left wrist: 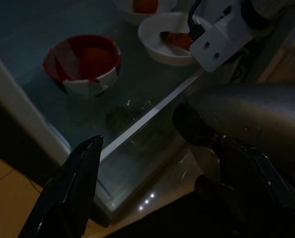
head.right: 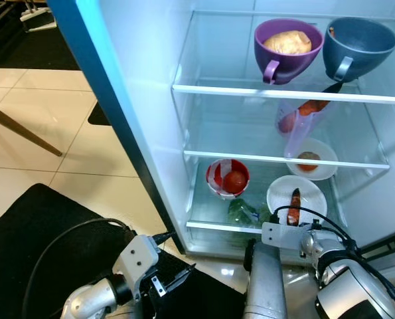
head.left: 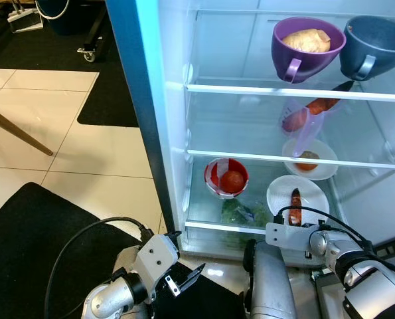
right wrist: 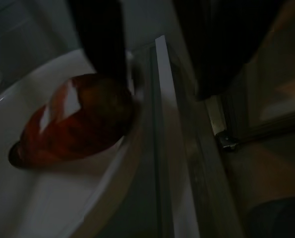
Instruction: Restocking fridge
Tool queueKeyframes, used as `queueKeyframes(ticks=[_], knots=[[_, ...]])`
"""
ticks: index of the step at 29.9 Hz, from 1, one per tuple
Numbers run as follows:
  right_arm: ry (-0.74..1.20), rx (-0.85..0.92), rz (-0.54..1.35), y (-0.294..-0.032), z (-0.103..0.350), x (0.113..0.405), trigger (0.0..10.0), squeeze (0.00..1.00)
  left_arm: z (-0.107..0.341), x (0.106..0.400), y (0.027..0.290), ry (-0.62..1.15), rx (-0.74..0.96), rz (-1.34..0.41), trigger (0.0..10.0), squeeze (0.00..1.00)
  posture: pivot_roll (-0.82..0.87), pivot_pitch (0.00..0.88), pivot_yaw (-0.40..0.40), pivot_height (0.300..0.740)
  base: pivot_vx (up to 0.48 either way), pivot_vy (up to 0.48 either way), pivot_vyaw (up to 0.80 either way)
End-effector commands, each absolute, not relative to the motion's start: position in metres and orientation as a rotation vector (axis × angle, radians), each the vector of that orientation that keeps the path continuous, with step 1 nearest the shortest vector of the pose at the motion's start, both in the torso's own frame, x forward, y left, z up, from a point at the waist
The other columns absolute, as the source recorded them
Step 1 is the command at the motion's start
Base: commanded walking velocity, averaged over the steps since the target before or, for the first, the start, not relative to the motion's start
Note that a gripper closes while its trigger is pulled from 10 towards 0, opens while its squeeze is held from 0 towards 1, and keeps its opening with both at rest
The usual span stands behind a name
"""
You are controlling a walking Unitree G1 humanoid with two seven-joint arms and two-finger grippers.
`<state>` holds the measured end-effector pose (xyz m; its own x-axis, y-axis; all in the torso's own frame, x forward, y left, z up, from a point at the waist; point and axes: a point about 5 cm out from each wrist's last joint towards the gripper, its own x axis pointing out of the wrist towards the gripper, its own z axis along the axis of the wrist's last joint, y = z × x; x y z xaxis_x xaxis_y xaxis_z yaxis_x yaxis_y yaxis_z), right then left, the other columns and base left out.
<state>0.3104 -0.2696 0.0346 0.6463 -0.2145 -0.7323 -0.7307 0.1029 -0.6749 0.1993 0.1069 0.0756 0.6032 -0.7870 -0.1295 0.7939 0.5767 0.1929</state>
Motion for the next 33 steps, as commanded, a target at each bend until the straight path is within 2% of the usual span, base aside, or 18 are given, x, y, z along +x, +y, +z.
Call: queueKeyframes(ticks=[1, 2, 3, 4, 19, 33], knots=[[0.869, -1.432, 0.461, -0.273, 0.029, 0.304, 10.0, 0.53, 0.067, 0.195, 0.107, 0.068, 0.234, -0.936, 10.0, 0.0, 0.17, 0.264, 0.023, 0.488, 0.0, 0.0, 0.0], [0.865, -1.429, 0.459, -0.273, 0.03, 0.305, 10.0, 0.19, 0.067, 0.196, 0.107, 0.067, 0.235, -0.936, 10.0, 0.0, 0.17, 0.259, 0.023, 0.488, 0.0, 0.0, 0.0], [0.865, -1.429, 0.459, -0.273, 0.03, 0.305, 10.0, 0.19, 0.067, 0.196, 0.107, 0.067, 0.235, -0.936, 10.0, 0.0, 0.17, 0.259, 0.023, 0.488, 0.0, 0.0, 0.0], [0.857, -1.426, 0.456, -0.273, 0.031, 0.306, 10.0, 0.0, 0.067, 0.196, 0.106, 0.065, 0.236, -0.937, 10.0, 0.0, 0.17, 0.259, 0.024, 0.488, 0.0, 0.0, 0.0], [0.755, -1.382, 0.444, -0.276, 0.048, 0.317, 10.0, 0.0, 0.065, 0.203, 0.102, 0.052, 0.237, -0.948, 10.0, 0.0, 0.15, 0.23, 0.023, 0.488, 0.0, 0.0, 0.0], [0.78, -1.215, 0.581, -0.293, 0.054, 0.303, 10.0, 0.0, 0.06, 0.216, 0.099, 0.042, 0.247, -0.948, 10.0, 0.0, 0.11, 0.178, 0.017, 0.488, 0.0, 0.0, 0.0]])
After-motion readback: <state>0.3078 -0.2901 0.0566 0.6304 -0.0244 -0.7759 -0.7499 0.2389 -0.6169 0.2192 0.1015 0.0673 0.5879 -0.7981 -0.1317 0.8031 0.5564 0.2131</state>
